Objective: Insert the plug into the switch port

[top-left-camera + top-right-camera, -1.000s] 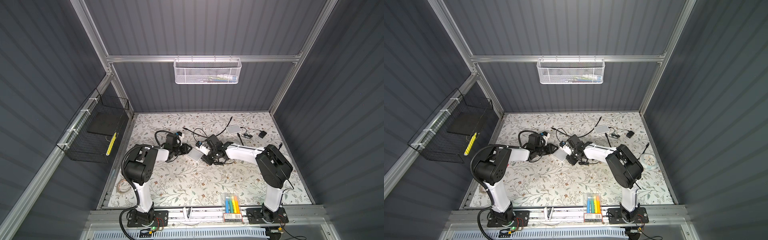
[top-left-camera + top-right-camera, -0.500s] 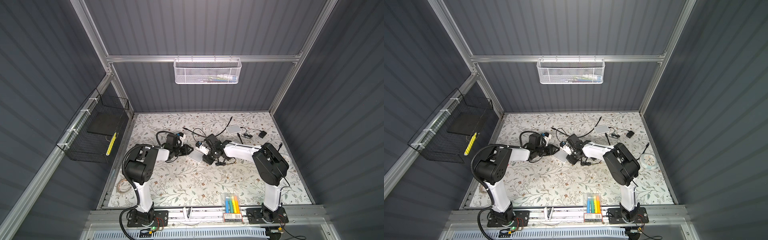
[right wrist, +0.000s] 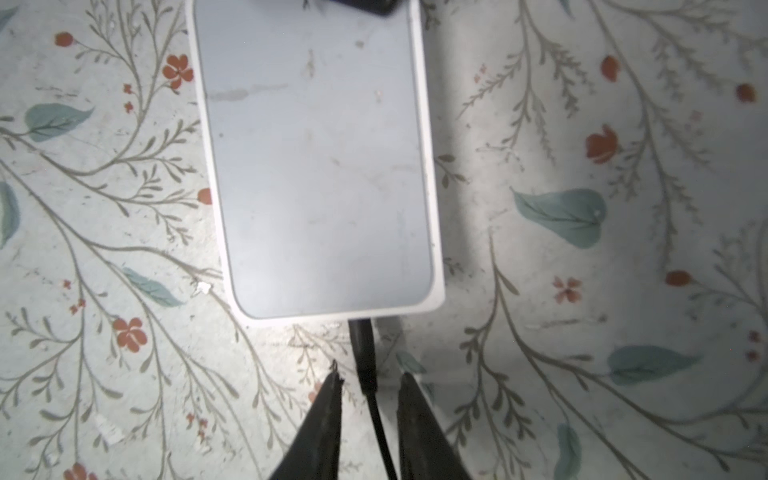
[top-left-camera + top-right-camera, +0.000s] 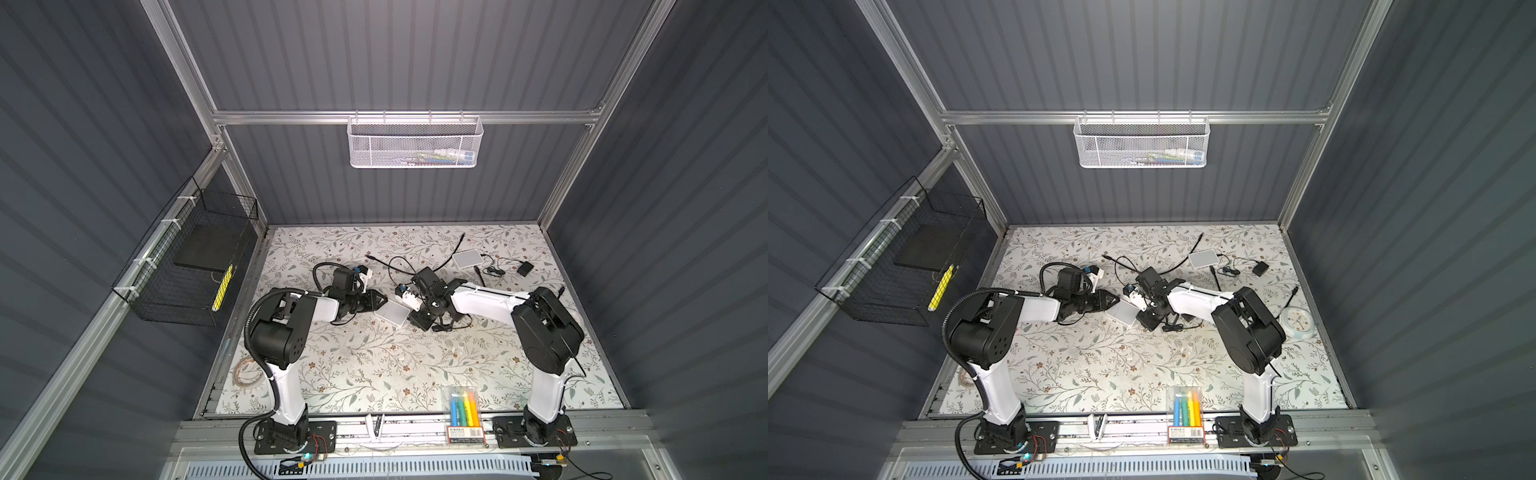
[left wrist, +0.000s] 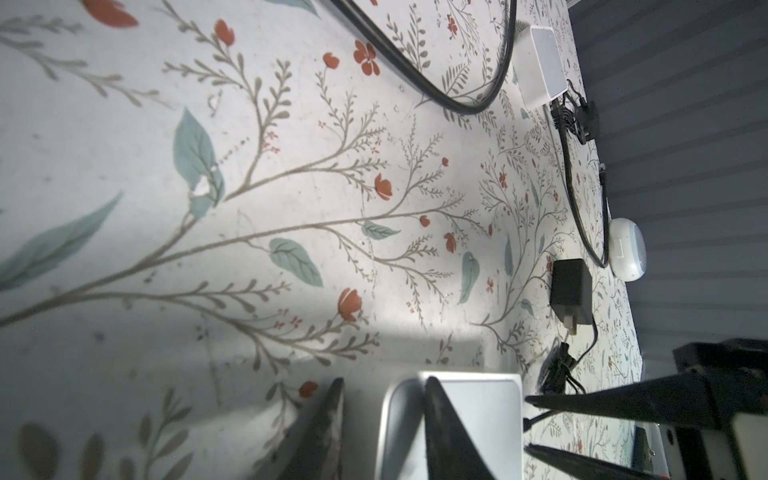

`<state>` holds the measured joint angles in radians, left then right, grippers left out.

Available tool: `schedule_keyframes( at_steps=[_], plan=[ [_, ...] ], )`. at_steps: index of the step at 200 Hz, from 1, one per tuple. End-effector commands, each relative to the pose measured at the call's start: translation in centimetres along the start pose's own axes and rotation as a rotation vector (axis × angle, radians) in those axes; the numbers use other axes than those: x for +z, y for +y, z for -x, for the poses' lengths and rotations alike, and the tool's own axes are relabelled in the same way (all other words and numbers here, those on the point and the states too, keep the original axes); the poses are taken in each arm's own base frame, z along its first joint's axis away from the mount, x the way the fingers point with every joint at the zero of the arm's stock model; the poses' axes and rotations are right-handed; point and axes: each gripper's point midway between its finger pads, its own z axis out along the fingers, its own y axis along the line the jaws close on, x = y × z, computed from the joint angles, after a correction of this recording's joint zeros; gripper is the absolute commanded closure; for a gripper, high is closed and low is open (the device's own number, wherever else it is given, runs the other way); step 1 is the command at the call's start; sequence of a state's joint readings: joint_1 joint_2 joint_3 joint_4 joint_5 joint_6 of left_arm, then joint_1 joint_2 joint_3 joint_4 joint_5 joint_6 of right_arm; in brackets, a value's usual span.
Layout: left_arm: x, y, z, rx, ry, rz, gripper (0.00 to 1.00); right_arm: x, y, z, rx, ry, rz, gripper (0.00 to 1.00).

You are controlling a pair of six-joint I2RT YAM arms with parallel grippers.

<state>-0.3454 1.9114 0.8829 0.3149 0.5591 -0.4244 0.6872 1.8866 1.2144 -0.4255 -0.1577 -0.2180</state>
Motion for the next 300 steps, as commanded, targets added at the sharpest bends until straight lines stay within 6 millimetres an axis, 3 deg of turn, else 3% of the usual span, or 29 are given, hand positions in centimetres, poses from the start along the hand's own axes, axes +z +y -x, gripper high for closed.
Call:
schedule_keyframes(
  at_steps=[1,109,162,248,300],
  plan=[
    [0.5,4.4,-8.5,-0.142,0.247,0.136,0.68,-0.7,-0.1,-1.1,0.007,0.026,0.015,0.73],
    [0.4,4.2,-8.2,-0.138,0.244,0.126,0.69,0.8,0.2,-0.8,0.023,0.054,0.052,0.75],
    [0.4,4.2,-8.4,-0.142,0.248,0.124,0.69,1.3,0.3,-0.5,0.024,0.056,0.064,0.80],
    [0.5,4.1,-8.5,-0.143,0.248,0.111,0.69,1.0,0.0,0.2,0.036,0.038,0.050,0.99],
    [0.3,4.3,-9.0,-0.146,0.252,0.120,0.69,0.5,0.3,2.0,0.047,-0.009,0.054,1.00]
  ],
)
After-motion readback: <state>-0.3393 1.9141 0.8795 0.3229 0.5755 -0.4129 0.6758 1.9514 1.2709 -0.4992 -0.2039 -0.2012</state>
